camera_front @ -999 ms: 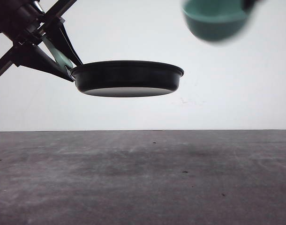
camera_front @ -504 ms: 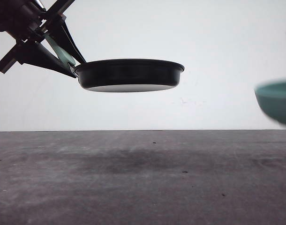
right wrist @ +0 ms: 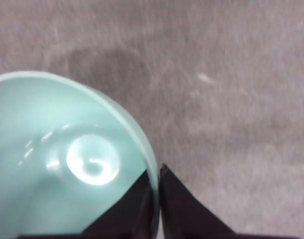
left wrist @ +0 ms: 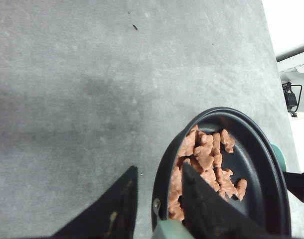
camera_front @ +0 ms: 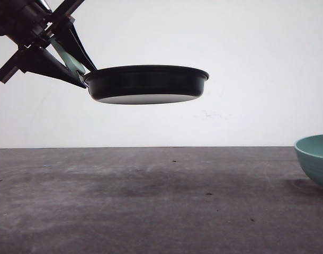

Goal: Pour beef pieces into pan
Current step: 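Carry the empty bowl back and lower it with the right gripper, then lower the pan of beef cubes onto the table with the left gripper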

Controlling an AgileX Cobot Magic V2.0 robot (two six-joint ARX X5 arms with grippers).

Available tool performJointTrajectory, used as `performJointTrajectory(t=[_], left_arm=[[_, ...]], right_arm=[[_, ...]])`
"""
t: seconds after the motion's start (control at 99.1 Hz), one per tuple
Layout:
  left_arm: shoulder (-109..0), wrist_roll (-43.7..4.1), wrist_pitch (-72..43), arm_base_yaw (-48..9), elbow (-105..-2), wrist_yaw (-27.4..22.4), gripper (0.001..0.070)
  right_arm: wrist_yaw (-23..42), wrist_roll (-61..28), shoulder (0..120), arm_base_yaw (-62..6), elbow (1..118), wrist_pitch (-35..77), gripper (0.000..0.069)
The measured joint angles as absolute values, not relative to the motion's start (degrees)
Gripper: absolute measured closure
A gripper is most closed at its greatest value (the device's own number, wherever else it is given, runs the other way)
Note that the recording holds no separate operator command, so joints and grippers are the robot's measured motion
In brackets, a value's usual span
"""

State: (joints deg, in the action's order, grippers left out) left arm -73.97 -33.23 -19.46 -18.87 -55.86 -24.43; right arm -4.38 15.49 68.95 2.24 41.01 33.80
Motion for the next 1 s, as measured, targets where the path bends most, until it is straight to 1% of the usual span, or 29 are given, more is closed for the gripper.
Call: performJointTrajectory(t=[0.272,0.323,0.353,0.383,0.424,0.434,0.444,0.494,0.535,0.585,0.686,0.827,0.898,0.958,0.999], left_arm=[[-74.0,-33.2,-19.5,-18.9,-55.9,-24.6,0.058],[-74.0,-33.2,-19.5,-18.9,-55.9,-24.6,0.058],[-74.0,-33.2,-19.5,-18.9,-55.9,-24.6,0.058],[-74.0,-33.2,-19.5,-18.9,-55.9,-24.6,0.058],[-74.0,-33.2,-19.5,-18.9,-55.9,-24.6,0.058],[-74.0,-33.2,-19.5,-18.9,-55.9,-24.6,0.058],[-74.0,-33.2,-19.5,-18.9,-55.9,-24.6,0.058],[-74.0,-33.2,-19.5,-18.9,-55.9,-24.6,0.058],[-74.0,-33.2,-19.5,-18.9,-55.9,-24.6,0.058],[-74.0,-33.2,-19.5,-18.9,-55.9,-24.6,0.058],[-74.0,-33.2,-19.5,-18.9,-55.9,-24.6,0.058],[-74.0,-32.1,-19.1,-18.9,-55.9,-23.9,0.058],[-74.0,-30.4,-18.6,-18.6,-55.9,-22.5,0.058],[-74.0,-28.2,-18.1,-18.2,-55.9,-20.5,0.058],[-74.0,-26.9,-17.8,-17.9,-55.9,-19.2,0.058]], right_arm=[[-4.3,15.5,71.8,4.3,41.0,33.0,0.0678],[-4.3,15.4,71.9,4.5,41.0,33.1,0.066],[-4.4,15.4,71.9,4.5,41.0,33.1,0.0625],[-4.4,15.3,71.9,4.5,41.0,33.0,0.0565],[-4.4,15.3,71.9,4.5,41.0,32.9,0.0459],[-4.4,15.3,71.9,4.5,41.0,32.9,0.0415],[-4.4,15.3,71.9,4.5,41.0,32.9,0.0388],[-4.4,15.3,71.9,4.5,41.1,32.9,0.027],[-4.5,15.3,71.9,4.5,41.2,32.9,0.0212],[-4.5,15.2,71.9,4.5,41.6,33.0,0.0175],[-5.1,15.1,71.0,4.5,44.0,33.3,0.0151],[-9.5,15.1,66.3,4.4,51.9,33.6,0.0145],[-11.6,15.8,63.0,3.7,56.9,33.6,0.0145],[-11.8,16.4,59.7,2.3,60.9,33.1,0.0147],[-11.8,16.6,57.6,1.2,63.2,32.3,0.0163]])
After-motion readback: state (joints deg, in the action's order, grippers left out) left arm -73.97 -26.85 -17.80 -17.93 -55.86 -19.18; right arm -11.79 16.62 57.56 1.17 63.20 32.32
